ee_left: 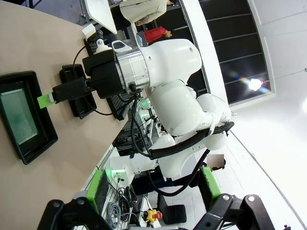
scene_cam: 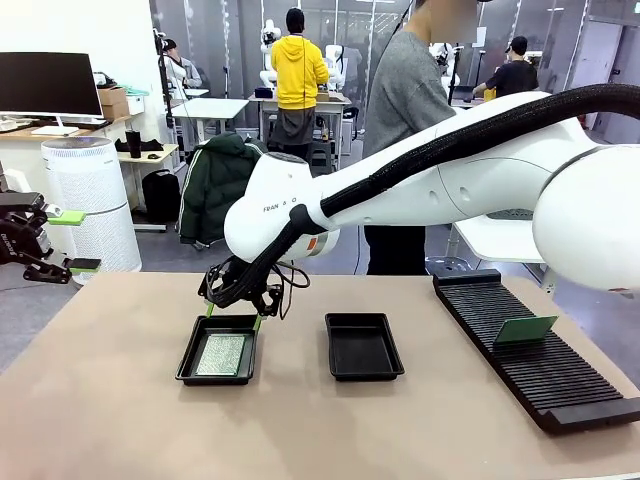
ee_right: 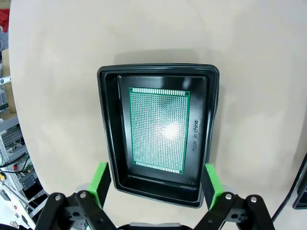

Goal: Inspect and transfer BCBs to ESD trays.
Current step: Pick up the ESD tray and place it on the left side of the table.

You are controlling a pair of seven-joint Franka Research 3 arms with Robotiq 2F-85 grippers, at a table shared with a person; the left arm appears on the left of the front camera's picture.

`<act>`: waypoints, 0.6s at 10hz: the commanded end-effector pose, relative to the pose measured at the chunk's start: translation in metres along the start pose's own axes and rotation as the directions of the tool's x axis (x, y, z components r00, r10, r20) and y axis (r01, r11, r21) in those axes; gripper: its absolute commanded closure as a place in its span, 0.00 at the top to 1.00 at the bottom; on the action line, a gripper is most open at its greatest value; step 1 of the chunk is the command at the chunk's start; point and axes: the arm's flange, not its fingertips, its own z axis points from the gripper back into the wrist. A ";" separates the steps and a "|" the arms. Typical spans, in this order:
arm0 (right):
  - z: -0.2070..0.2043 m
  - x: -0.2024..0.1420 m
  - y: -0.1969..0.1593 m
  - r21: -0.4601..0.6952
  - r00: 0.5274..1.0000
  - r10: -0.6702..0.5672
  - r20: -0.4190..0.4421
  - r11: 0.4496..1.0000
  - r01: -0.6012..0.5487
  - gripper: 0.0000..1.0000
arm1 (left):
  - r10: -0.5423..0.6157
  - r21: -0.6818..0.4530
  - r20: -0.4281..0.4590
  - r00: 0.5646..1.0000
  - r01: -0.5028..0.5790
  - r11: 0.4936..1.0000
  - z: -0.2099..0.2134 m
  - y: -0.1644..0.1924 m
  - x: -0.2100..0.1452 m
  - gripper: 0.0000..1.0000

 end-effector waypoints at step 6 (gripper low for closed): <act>0.031 -0.024 -0.016 0.014 0.999 -0.040 0.034 0.999 0.040 1.00 | 0.012 0.092 -0.115 0.993 -0.002 0.996 -0.008 0.010 0.038 1.00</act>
